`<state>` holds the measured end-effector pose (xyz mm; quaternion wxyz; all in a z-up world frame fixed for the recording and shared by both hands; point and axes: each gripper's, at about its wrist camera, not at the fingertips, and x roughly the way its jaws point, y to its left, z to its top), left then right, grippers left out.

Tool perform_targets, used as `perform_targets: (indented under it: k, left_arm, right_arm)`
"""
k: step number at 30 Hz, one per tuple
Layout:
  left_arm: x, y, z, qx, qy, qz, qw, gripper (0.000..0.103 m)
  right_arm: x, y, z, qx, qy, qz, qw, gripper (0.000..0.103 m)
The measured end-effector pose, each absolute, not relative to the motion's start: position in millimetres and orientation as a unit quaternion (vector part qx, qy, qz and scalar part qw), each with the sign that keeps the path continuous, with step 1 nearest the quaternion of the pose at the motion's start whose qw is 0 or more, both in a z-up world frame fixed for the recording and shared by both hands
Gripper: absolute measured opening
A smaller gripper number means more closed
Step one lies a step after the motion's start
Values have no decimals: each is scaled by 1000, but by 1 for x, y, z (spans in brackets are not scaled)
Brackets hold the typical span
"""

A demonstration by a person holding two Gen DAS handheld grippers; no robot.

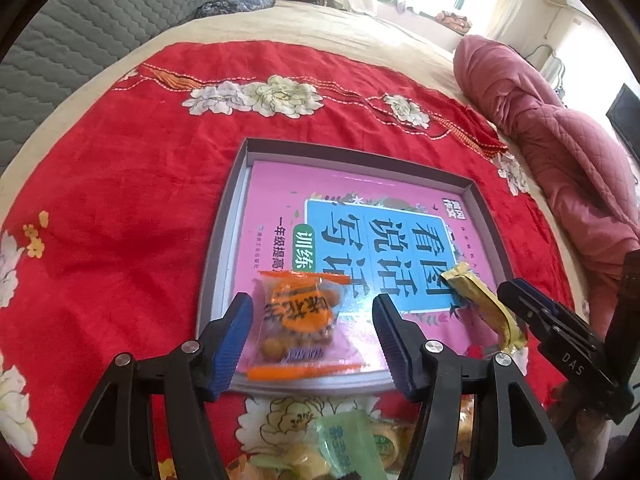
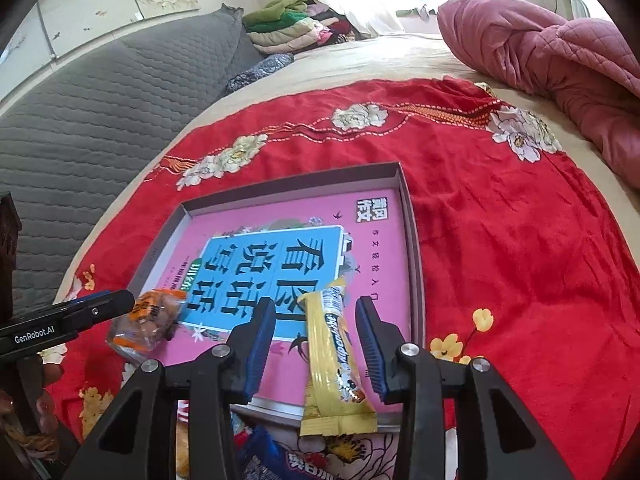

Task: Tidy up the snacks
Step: 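Carry yellow bar into pink tray with right tool while left tool drops peanut bag there, then grasp clear puffed-snack bag with right tool while left tool grasps tan pastry bag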

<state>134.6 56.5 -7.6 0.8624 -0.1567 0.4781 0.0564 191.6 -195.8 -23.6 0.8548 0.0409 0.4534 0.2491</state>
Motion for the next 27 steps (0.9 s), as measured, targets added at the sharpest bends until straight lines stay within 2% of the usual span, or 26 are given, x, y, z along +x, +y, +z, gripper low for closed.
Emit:
perform_targets:
  k: [3,27]
  left_arm:
    - [127,59,-3,-163,478,57,861,64]
    - [60,83,-1,-157,504,75,846,64]
  right_arm:
    - [186,-198,-17,44,447,257,856,50]
    - [127,-197,11,34,423,297,855,50]
